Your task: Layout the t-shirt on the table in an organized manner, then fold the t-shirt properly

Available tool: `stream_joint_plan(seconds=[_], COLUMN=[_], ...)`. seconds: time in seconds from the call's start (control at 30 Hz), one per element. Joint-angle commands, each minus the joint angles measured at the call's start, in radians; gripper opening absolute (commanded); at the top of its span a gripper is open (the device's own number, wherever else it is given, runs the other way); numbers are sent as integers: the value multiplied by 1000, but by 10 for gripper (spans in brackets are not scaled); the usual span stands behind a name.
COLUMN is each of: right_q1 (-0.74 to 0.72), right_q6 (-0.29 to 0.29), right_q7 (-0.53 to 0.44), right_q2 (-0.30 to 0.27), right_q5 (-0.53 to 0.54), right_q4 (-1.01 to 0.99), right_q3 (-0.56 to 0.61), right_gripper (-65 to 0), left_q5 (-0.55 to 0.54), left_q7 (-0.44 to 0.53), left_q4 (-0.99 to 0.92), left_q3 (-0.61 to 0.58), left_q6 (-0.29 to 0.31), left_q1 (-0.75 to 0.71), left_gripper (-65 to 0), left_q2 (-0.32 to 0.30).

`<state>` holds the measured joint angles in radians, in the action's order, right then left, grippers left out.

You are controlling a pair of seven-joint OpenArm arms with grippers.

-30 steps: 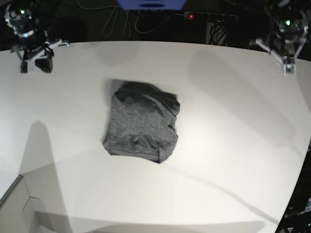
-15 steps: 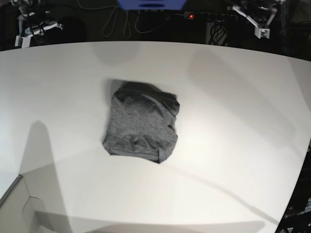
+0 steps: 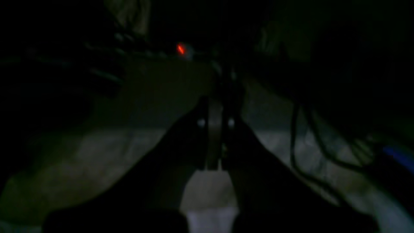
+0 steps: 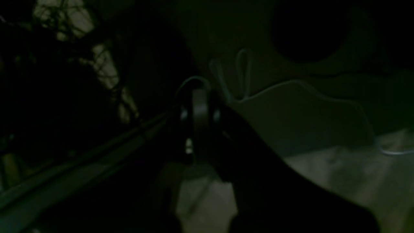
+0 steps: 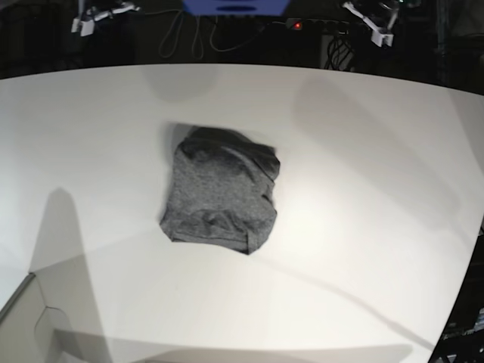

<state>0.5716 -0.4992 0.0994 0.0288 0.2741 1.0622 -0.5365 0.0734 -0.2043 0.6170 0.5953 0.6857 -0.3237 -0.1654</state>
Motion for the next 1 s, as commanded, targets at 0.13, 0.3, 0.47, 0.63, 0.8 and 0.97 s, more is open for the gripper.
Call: stream_joint_plan(seconds=[0.13,0.3,0.47,0.63,0.8,0.97], right_q1=[-66,-173,-252,-270,-270,-284], right_q6=[-3,147,435,729,741,739], right_q7=[-309,-577,-697,-657,-659,-656], right_q2=[-5,-43,-57,-48,-20,-5], right_q5=[-117,-241,-396,-480,-519,-520], right_q4=[-346,-736,-923,-934,-934,-934], right_q3=[11,19,19,17,17,19], right_gripper=[-650,-650,-650,-650,-650,-650], left_q5=[7,3,-1,1,7,7], left_q7=[262,343,340,339,346,343], left_q4=[-369,-414,-418,-421,-490,-509], left_q3=[-71,-203,-242,-248,-251,-251], left_q6=[12,-215,-380,-466,-574,-607], left_q1=[131,150,159,182,219,231], left_gripper=[-650,-650,-650,-650,-650,-650], left_q2=[-62,-39,8,50,50,31])
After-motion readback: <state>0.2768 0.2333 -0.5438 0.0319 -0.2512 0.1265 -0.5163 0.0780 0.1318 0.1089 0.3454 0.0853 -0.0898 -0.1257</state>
